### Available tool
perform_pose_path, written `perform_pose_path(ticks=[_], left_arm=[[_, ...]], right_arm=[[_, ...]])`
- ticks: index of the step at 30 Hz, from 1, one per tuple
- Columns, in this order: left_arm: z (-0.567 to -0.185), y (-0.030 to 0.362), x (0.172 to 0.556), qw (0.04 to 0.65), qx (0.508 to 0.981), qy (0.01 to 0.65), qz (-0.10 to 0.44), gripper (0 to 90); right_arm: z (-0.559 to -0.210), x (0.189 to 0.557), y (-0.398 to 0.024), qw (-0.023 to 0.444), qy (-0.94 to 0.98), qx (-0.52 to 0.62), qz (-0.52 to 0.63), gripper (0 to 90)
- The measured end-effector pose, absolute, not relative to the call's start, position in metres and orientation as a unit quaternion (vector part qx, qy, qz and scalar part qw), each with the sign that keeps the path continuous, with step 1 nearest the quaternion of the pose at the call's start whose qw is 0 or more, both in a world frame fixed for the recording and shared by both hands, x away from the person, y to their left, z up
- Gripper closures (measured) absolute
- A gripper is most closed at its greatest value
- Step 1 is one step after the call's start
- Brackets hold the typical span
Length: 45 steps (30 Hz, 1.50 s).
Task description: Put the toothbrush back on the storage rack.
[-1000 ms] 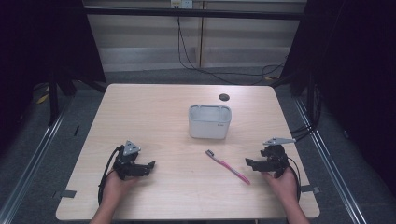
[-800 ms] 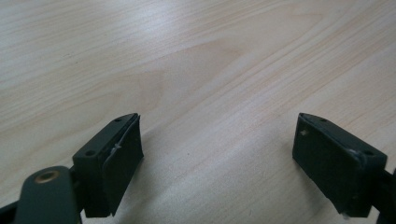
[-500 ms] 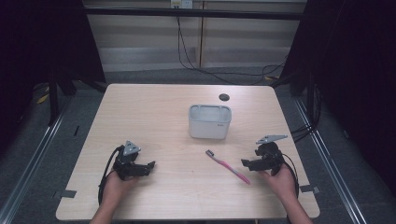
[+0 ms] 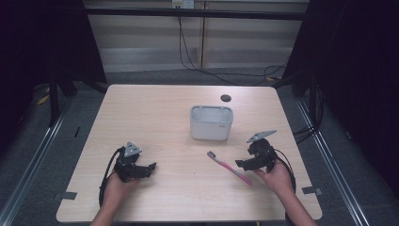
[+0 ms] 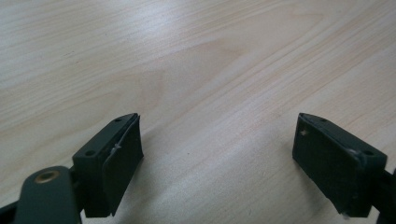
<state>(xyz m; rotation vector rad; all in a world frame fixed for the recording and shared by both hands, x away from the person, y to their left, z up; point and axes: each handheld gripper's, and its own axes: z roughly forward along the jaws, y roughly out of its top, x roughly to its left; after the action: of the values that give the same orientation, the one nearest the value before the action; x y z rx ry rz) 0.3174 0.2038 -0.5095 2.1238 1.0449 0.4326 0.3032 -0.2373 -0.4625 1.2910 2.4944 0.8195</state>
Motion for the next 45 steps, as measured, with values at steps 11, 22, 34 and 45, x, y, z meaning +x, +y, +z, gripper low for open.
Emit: perform_pose_path(ticks=[11,22,34,45], left_arm=[[-0.510,0.204,0.317,0.359,0.824,0.405,0.167,15.6],[-0.509,0.203,0.318,0.359,0.824,0.406,0.164,15.0],[-0.509,0.204,0.318,0.357,0.826,0.404,0.164,14.9],[-0.509,0.204,0.318,0.357,0.826,0.403,0.164,14.8]], right_arm=[[-0.463,0.309,-0.220,0.092,0.867,0.412,0.266,26.7],[-0.465,0.317,-0.207,0.084,0.883,0.392,0.246,26.7],[-0.466,0.322,-0.190,0.069,0.896,0.374,0.229,28.8],[-0.470,0.326,-0.180,0.059,0.905,0.363,0.215,33.3]])
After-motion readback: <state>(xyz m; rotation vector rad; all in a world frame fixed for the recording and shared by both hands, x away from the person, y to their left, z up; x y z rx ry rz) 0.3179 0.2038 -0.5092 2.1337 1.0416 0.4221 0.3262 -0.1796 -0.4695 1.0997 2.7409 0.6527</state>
